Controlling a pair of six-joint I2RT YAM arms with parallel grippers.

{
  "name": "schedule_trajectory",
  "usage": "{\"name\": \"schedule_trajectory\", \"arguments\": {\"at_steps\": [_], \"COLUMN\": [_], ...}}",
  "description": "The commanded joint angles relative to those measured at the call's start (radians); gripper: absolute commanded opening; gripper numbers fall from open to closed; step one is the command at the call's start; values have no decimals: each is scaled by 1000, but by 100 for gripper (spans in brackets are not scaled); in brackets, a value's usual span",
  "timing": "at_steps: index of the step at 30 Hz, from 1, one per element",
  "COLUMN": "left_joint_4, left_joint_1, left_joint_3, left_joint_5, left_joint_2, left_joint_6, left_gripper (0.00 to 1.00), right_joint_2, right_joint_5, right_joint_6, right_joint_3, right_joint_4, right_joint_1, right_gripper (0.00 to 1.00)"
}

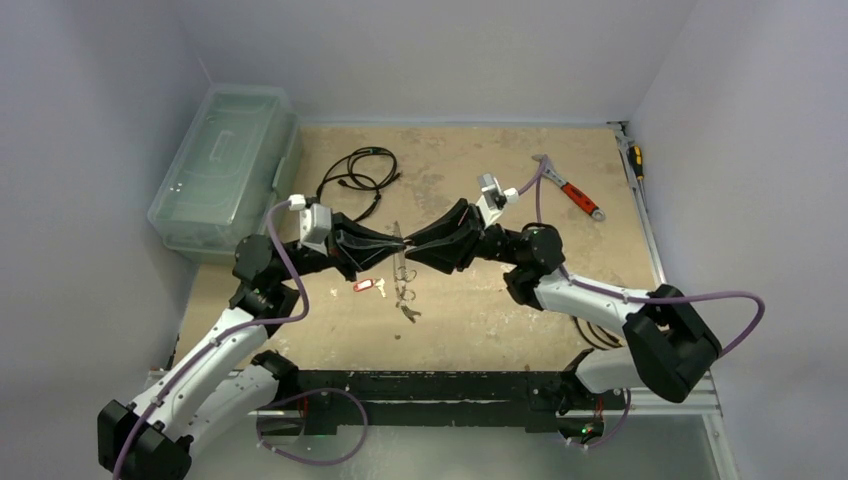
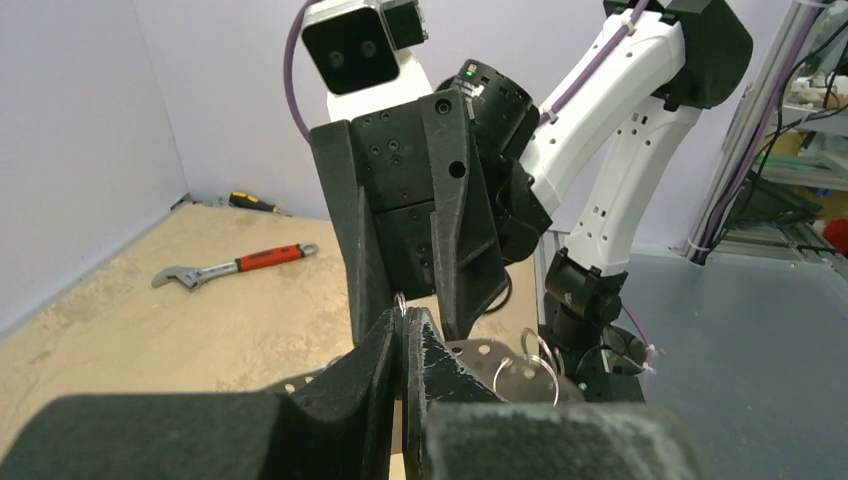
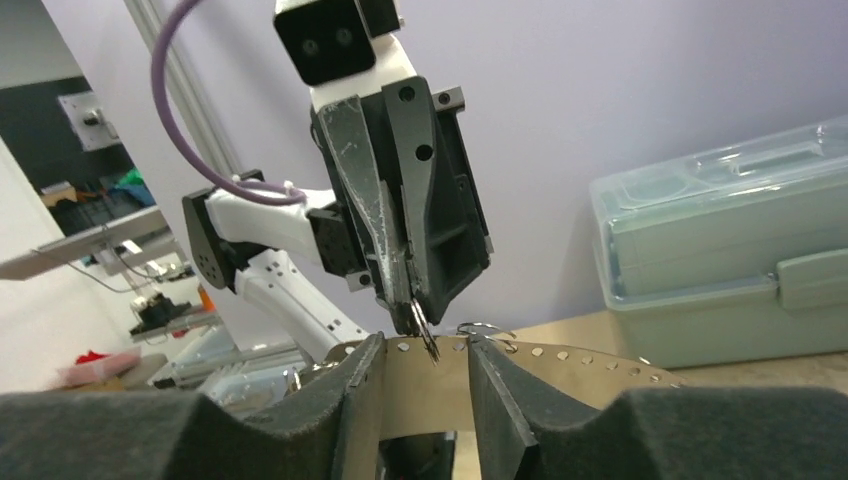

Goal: Put the keys on the keyring

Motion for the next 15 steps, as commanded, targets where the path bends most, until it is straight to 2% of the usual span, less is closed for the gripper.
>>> {"name": "schedule_trajectory", "arguments": {"at_steps": [1,8,15], "left_joint_4": [-134,-380,-523], "left_joint_1": [-7,-7,-7], "left_joint_3": [92,201,269], "left_joint_5": [21,70,91], "left_joint_2": [-30,-25,-13], "left_joint_6": [81,196,281], "left_gripper": [0,0,0], "right_joint_2": [-68,-157,-178], "right_joint_5": [-43,-41,-81], "right_joint_6": [-163,-463,-596], "right_joint_3": [59,115,176], "right_joint_4": [-185,-578,-751], "right_joint_1": [8,6,6], "right_gripper": [43,49,47]}}
